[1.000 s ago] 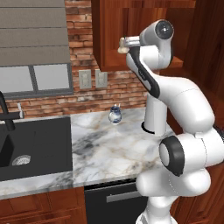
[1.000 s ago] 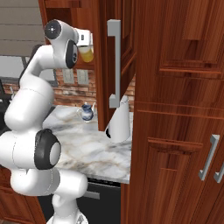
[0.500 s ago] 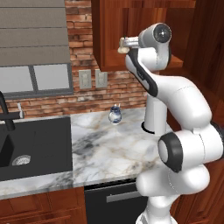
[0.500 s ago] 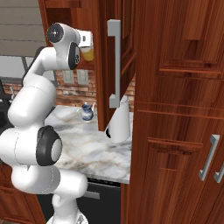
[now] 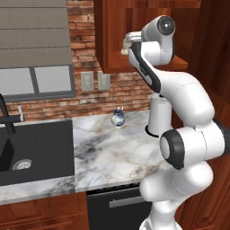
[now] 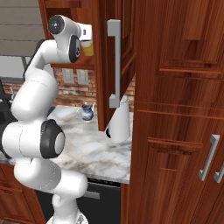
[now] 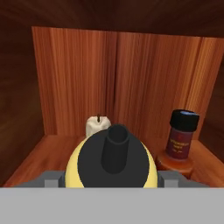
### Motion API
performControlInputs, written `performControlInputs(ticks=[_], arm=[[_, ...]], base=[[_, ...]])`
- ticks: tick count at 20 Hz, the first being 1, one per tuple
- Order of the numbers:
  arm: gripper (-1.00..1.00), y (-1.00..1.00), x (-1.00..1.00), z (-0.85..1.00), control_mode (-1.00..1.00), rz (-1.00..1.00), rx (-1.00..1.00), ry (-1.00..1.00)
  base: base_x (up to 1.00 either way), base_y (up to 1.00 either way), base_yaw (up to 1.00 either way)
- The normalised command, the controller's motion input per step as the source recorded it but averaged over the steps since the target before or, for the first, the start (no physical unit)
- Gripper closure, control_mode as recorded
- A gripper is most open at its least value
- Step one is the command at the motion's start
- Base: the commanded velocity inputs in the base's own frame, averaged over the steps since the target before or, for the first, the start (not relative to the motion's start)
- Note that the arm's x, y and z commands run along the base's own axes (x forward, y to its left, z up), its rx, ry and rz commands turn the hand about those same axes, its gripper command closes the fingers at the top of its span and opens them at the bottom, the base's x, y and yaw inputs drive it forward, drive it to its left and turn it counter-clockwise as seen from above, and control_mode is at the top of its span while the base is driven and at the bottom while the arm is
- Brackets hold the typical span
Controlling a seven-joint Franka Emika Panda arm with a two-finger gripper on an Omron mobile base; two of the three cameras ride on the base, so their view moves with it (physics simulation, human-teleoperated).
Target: Pick the mustard and condiment bottle from the counter and place them in the cabinet.
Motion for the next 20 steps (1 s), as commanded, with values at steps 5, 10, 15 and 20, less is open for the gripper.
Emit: performControlInputs(ticks=[5,10,15,20], arm=[[1.0,0.01,0.01,0.16,-1.0,0.0,0.0,0.03],[1.0,0.0,-0.05,-0.09,-1.0,0.01,-0.02,0.01],[1.0,0.0,-0.05,-0.07,-1.0,0.02,-0.02,0.03],[1.0,0.0,0.0,0.0,-1.0,0.02,0.0,0.07]], base=[[0.0,0.0,0.0],[0.0,0.0,0.0],[0.0,0.0,0.0],[0.0,0.0,0.0]])
